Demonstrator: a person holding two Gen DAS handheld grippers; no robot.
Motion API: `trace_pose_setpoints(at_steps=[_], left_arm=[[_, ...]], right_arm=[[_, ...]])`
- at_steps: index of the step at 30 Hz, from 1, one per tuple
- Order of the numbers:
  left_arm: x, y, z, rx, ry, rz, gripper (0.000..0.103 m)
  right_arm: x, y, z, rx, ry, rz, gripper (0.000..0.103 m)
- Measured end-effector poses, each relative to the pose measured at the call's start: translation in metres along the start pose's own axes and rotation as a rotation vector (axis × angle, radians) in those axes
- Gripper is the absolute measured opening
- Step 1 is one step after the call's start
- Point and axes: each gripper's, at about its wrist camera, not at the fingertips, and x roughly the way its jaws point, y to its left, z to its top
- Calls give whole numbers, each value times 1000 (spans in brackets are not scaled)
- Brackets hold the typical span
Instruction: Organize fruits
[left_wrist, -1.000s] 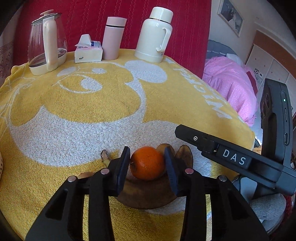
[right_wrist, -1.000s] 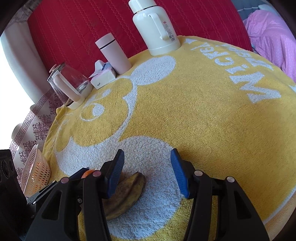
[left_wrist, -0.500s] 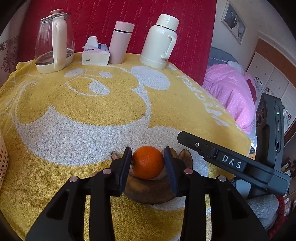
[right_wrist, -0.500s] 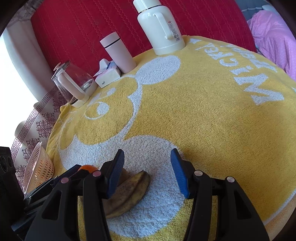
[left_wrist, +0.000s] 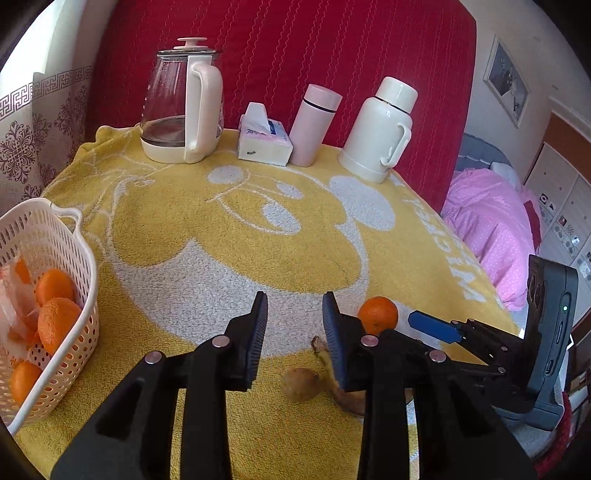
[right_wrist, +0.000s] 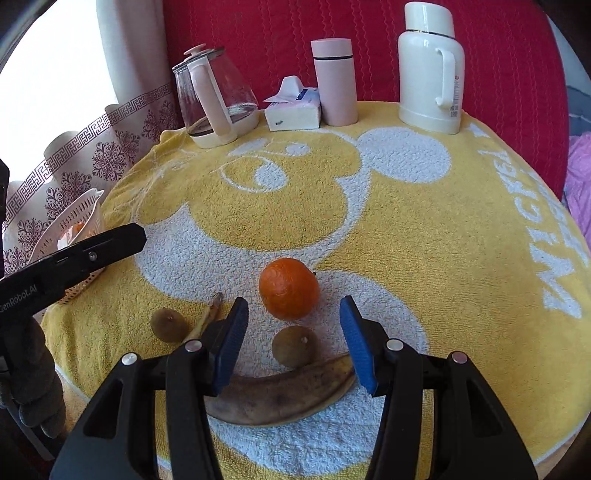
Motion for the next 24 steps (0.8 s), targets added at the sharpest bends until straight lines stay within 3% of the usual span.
trace_pose_setpoints(at_steps=[4, 6, 9, 13, 24], left_arm=[[7, 5, -2, -14, 33, 7, 33], [8, 7, -3, -19, 35, 12, 44], [5, 9, -4, -21, 28, 20, 48], [4, 14, -5, -29, 28, 33, 51], [15, -4, -29, 59, 77, 50, 51]], right_arm=[[6, -1, 8, 21, 9, 41, 52], [18, 4, 12, 5, 35, 41, 52], [34, 11, 11, -21, 66, 25, 51], [39, 7, 11, 2, 44, 4, 39], [25, -28, 7, 172, -26, 56, 39]])
